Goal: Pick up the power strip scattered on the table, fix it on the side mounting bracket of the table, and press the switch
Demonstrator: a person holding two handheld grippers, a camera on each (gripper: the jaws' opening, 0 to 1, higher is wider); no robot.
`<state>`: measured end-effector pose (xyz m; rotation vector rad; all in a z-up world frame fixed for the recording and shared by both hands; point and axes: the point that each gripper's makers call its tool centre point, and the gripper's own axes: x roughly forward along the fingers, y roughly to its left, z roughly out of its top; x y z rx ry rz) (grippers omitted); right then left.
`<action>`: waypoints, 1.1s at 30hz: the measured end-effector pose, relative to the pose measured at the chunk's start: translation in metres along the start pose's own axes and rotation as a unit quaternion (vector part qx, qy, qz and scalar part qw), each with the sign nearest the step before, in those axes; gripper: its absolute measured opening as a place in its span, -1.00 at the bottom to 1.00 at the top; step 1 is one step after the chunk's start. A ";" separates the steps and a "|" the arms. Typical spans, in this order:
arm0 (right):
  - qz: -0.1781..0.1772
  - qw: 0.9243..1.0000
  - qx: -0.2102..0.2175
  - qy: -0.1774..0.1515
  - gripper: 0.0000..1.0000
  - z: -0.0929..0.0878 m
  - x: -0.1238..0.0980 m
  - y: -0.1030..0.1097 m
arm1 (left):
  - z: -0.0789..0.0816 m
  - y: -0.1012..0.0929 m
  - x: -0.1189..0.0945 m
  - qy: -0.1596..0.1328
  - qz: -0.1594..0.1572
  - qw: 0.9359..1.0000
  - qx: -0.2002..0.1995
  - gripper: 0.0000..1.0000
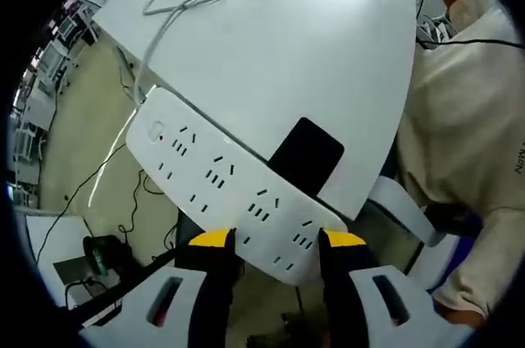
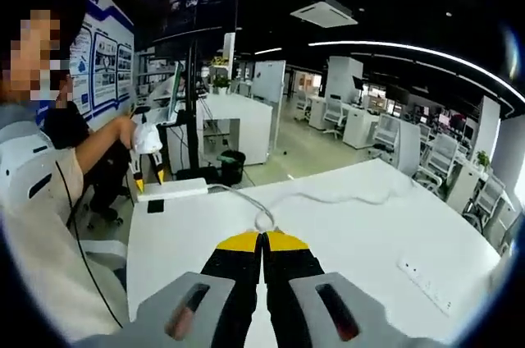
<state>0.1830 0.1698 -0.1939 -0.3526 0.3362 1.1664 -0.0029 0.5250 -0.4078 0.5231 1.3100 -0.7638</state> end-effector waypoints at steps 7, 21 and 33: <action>0.017 1.000 -0.017 0.016 -1.00 0.011 0.018 0.009 | 0.000 0.000 0.000 -0.006 0.001 1.000 0.000 -0.09; 0.059 0.997 -0.039 0.030 -1.00 0.027 0.061 0.031 | 0.000 0.000 -0.001 -0.021 0.000 1.000 0.000 -0.09; 0.094 0.993 -0.052 0.040 -1.00 0.035 0.101 0.055 | 0.001 -0.001 -0.002 -0.031 0.001 1.000 -0.002 -0.09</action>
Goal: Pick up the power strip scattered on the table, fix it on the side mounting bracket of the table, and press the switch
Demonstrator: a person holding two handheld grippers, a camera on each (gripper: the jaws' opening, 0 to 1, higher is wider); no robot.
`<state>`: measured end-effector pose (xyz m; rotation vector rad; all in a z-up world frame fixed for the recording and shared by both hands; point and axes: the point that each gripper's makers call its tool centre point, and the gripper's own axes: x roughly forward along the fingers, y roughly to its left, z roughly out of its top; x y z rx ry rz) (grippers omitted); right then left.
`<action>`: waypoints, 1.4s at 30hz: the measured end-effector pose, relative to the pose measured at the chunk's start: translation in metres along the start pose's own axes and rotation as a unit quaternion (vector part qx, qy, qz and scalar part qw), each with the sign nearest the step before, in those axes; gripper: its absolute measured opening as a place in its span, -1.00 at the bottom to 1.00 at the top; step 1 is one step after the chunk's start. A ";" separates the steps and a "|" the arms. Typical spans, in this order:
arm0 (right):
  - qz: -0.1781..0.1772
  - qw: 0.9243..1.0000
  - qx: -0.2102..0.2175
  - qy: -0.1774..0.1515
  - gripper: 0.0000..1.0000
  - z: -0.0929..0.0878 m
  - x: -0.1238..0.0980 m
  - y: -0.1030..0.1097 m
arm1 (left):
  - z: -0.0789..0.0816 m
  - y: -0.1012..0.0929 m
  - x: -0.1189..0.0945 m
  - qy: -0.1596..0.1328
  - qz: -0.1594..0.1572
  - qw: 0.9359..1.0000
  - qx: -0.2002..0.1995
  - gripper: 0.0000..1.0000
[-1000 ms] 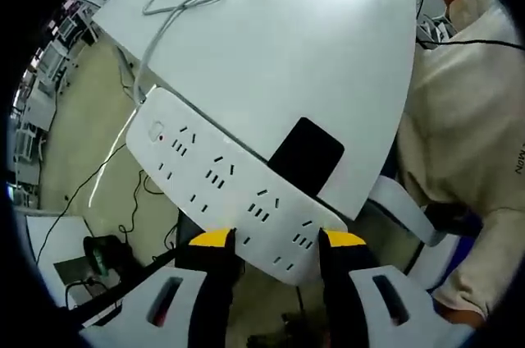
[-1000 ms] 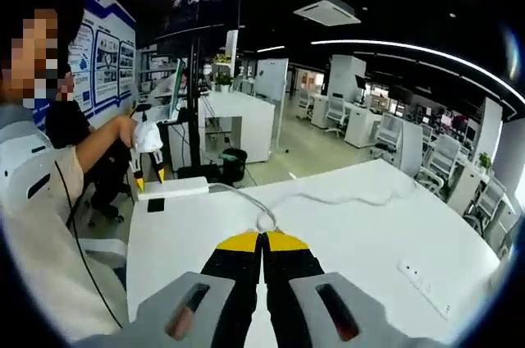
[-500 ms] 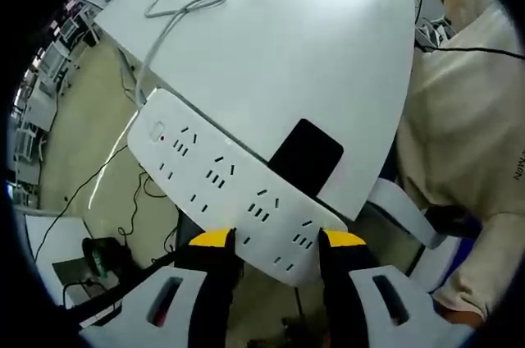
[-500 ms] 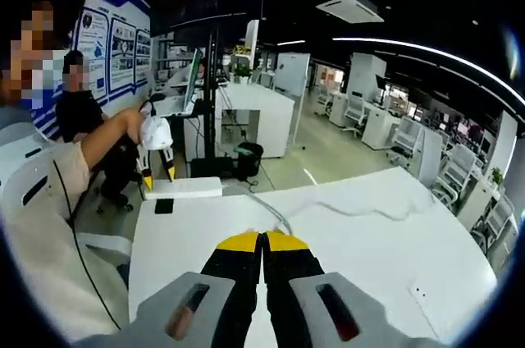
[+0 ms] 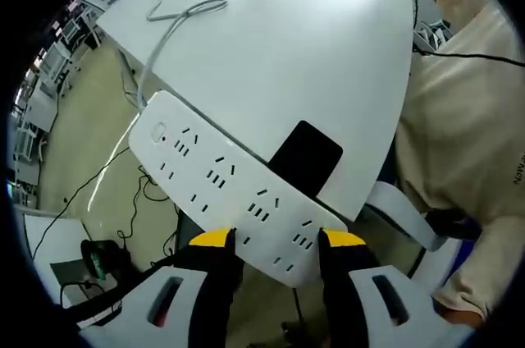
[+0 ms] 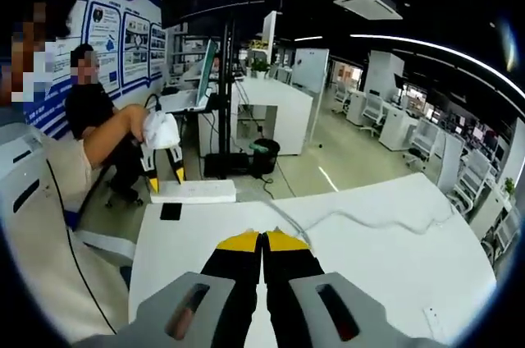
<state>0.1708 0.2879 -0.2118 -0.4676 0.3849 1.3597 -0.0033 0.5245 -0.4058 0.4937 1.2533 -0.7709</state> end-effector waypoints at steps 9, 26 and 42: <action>0.024 1.000 -0.010 0.008 -1.00 0.009 0.033 0.012 | 0.001 0.000 0.000 -0.006 0.000 1.000 0.000 -0.10; 0.059 0.998 -0.021 0.023 -1.00 0.023 0.082 0.028 | 0.003 -0.001 0.001 -0.019 0.000 1.000 -0.001 -0.10; 0.087 0.995 -0.030 0.042 -1.00 0.029 0.124 0.039 | 0.004 0.000 0.002 -0.014 0.000 1.000 0.000 -0.10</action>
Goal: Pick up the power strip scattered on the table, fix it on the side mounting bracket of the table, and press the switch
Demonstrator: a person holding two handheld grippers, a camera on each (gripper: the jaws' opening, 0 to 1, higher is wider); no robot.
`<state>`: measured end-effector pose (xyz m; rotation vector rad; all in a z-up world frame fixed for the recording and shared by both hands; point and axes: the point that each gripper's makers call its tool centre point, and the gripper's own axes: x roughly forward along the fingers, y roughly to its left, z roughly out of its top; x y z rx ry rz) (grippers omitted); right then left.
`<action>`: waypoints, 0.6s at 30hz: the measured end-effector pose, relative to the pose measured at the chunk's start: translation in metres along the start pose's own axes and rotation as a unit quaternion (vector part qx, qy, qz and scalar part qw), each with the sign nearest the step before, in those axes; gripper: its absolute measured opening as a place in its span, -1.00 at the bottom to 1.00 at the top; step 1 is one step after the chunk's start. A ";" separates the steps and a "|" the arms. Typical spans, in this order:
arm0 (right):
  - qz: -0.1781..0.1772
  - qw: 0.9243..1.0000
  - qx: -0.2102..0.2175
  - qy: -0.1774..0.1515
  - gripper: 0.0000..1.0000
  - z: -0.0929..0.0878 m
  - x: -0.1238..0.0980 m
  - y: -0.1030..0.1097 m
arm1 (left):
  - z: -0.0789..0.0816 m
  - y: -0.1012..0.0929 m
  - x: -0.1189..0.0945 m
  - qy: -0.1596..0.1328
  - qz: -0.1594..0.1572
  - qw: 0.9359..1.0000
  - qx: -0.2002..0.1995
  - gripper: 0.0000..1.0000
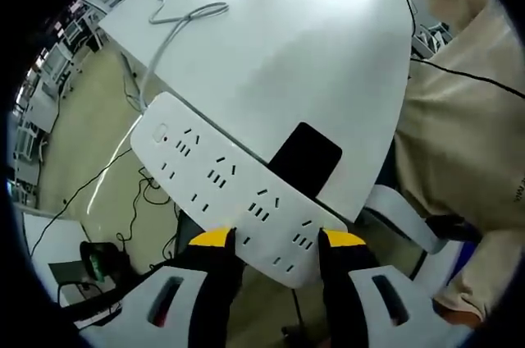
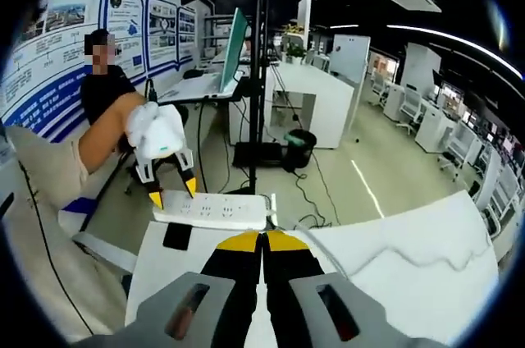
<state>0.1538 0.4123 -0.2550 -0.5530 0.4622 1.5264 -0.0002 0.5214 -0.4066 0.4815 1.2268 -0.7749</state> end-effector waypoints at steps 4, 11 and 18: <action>0.007 1.000 0.000 0.005 -1.00 0.001 0.010 0.001 | 0.000 0.001 0.000 -0.002 0.000 1.000 0.001 -0.10; 0.016 1.000 0.003 0.008 -1.00 0.003 0.025 0.000 | 0.001 0.001 0.001 0.006 -0.001 1.000 0.004 -0.10; 0.023 1.000 0.008 0.011 -1.00 0.004 0.042 0.001 | 0.000 0.001 0.000 0.002 -0.001 1.000 0.003 -0.10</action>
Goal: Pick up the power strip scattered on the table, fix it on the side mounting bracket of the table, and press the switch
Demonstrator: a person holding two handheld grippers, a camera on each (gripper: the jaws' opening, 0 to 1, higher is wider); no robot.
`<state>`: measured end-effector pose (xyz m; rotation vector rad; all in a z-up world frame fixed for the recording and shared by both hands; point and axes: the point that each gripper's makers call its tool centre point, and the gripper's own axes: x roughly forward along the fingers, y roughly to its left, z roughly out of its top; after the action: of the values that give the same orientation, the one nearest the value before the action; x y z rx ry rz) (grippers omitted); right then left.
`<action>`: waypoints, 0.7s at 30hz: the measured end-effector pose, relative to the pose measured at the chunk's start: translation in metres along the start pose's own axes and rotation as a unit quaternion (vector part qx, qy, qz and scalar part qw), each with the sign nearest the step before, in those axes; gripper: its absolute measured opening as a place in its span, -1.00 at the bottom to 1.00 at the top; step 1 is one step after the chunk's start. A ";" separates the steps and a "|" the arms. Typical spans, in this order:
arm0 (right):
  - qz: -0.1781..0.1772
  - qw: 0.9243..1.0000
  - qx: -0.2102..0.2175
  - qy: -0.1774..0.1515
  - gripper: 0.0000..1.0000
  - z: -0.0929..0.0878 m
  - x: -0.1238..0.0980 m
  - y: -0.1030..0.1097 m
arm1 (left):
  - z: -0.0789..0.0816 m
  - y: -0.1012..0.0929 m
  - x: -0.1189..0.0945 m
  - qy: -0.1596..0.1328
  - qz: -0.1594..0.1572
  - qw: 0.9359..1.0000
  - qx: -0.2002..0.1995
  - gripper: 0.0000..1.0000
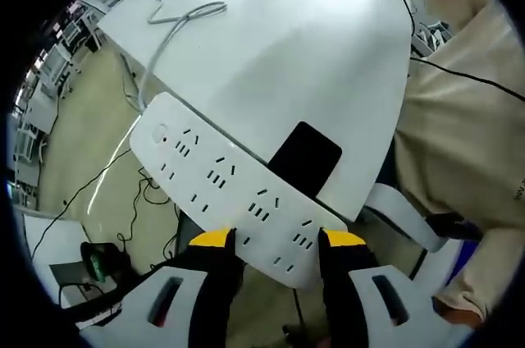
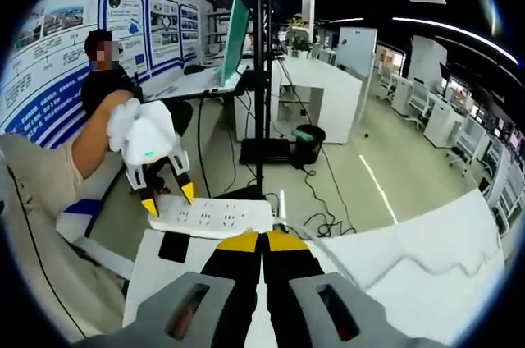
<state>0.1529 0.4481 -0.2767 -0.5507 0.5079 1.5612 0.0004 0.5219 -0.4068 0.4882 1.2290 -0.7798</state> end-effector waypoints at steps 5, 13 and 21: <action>0.007 1.000 -0.002 0.002 -1.00 0.003 0.014 0.002 | -0.001 0.000 0.000 -0.003 0.000 1.000 0.000 -0.10; 0.018 1.000 -0.011 0.008 -1.00 0.012 0.032 0.009 | -0.002 0.000 -0.001 -0.004 0.001 1.000 -0.001 -0.10; 0.028 0.999 -0.019 0.021 -1.00 0.013 0.047 0.015 | -0.003 0.000 -0.001 -0.008 0.001 1.000 -0.003 -0.10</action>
<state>0.1358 0.4917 -0.2959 -0.6039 0.5311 1.6178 -0.0017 0.5240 -0.4064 0.4774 1.2157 -0.7763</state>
